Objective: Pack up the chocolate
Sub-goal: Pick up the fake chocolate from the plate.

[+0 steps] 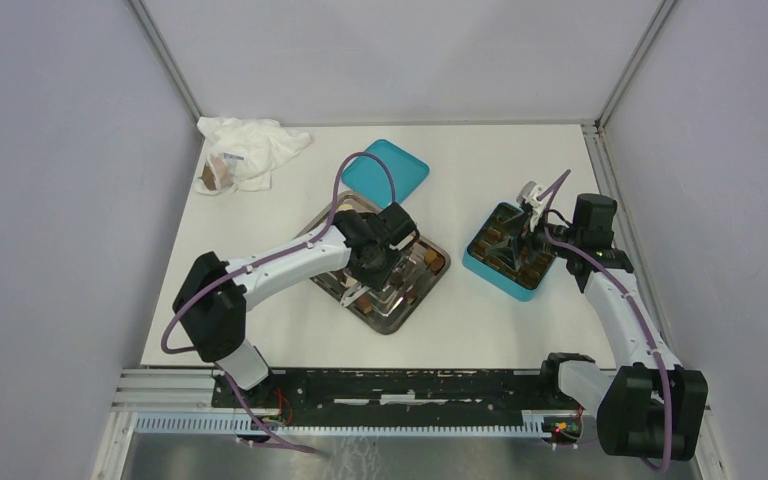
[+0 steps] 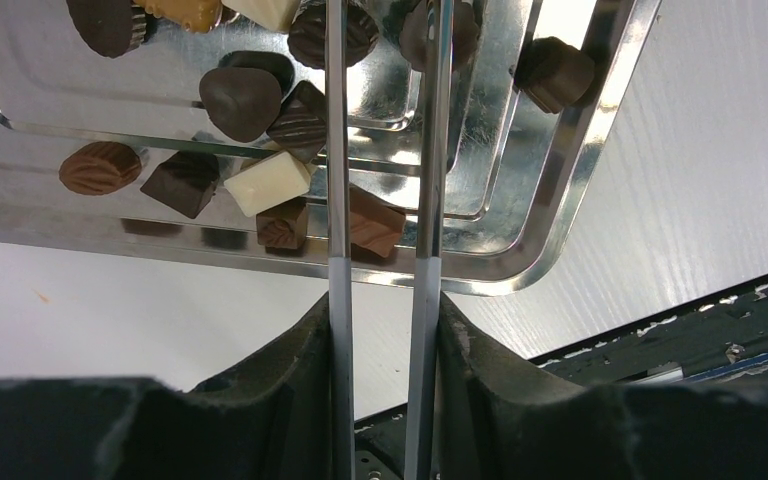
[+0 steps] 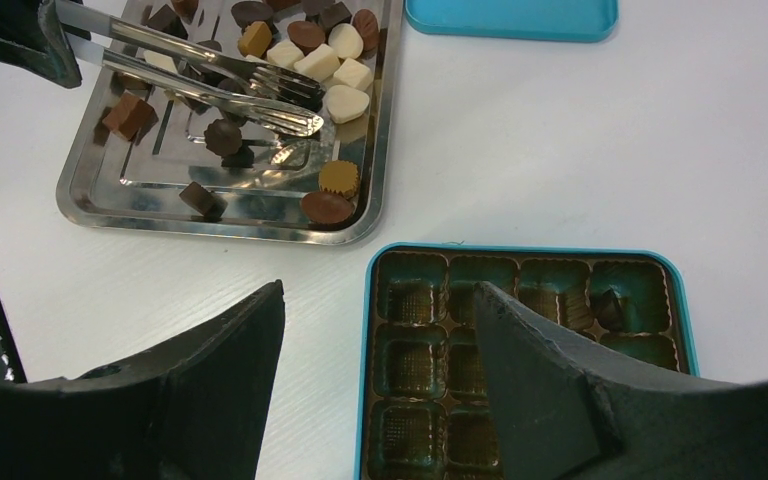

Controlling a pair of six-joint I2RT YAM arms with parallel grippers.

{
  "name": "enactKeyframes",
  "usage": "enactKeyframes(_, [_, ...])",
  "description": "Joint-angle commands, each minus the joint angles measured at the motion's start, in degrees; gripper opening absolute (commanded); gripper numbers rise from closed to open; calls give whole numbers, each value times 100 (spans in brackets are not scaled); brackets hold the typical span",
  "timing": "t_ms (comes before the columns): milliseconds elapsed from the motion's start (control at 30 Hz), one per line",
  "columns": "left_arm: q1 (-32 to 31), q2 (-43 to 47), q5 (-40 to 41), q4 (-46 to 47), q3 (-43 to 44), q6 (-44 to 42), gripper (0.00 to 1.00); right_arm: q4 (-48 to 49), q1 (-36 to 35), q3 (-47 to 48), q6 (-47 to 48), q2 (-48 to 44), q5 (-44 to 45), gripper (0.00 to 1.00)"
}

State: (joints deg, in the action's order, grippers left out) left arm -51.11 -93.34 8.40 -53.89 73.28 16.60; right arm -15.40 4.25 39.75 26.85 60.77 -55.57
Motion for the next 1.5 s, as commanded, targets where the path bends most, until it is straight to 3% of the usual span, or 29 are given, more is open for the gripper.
enactKeyframes(0, [18,-61,-39,140,187,-205,42,27,14,243,61,-3,-178,75])
enactKeyframes(167, [17,-62,-58,151,187,-196,32,-2,14,253,83,-2,-199,74])
enactKeyframes(333, [22,49,16,155,187,-139,9,-7,14,253,83,-12,-200,75])
enactKeyframes(433, [22,202,47,180,191,-98,2,-7,14,261,85,-8,-208,75])
enactKeyframes(933, [23,1240,-242,853,-365,335,2,1,39,262,75,-64,-235,75])
enactKeyframes(1167, [9,1802,-692,1591,-726,498,2,78,132,252,24,-176,-144,75])
enactKeyframes(1367, [13,2067,-1161,2386,-1029,671,2,584,398,121,-600,-450,634,75])
enactKeyframes(1467, [5,2056,-1284,2745,-1061,727,2,1129,611,-60,-1330,-669,1618,76])
